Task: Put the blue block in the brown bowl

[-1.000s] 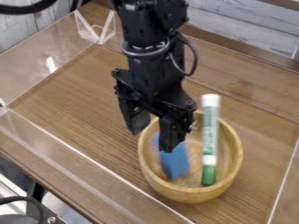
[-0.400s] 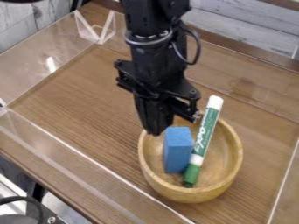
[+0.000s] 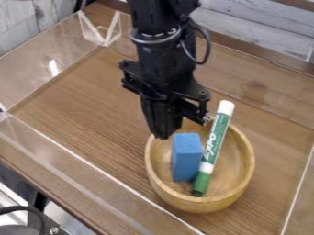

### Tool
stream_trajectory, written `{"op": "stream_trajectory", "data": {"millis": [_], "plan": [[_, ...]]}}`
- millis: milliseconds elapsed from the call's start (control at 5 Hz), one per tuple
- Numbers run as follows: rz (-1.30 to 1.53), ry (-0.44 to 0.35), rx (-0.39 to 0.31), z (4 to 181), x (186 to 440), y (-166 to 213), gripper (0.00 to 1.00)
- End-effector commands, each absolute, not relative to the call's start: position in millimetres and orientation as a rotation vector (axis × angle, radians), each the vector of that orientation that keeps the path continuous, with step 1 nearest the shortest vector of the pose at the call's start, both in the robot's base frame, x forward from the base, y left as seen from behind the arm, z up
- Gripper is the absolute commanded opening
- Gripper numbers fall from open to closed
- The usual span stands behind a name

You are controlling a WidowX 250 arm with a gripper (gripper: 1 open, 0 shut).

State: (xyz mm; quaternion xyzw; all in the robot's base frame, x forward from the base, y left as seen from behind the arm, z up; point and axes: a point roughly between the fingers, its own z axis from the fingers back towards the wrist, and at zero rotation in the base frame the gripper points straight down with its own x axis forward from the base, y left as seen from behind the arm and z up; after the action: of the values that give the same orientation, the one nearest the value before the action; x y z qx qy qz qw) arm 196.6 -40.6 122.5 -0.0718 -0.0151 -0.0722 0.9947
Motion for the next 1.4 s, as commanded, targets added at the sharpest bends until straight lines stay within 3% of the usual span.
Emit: {"op": "stream_trajectory", "data": {"millis": [0, 1200], "plan": [[-0.136, -0.083, -0.147, 135.4, 205.0, -39.4, 0.00], [-0.137, -0.096, -0.154, 142.2, 204.8, -40.8, 0.00]]}}
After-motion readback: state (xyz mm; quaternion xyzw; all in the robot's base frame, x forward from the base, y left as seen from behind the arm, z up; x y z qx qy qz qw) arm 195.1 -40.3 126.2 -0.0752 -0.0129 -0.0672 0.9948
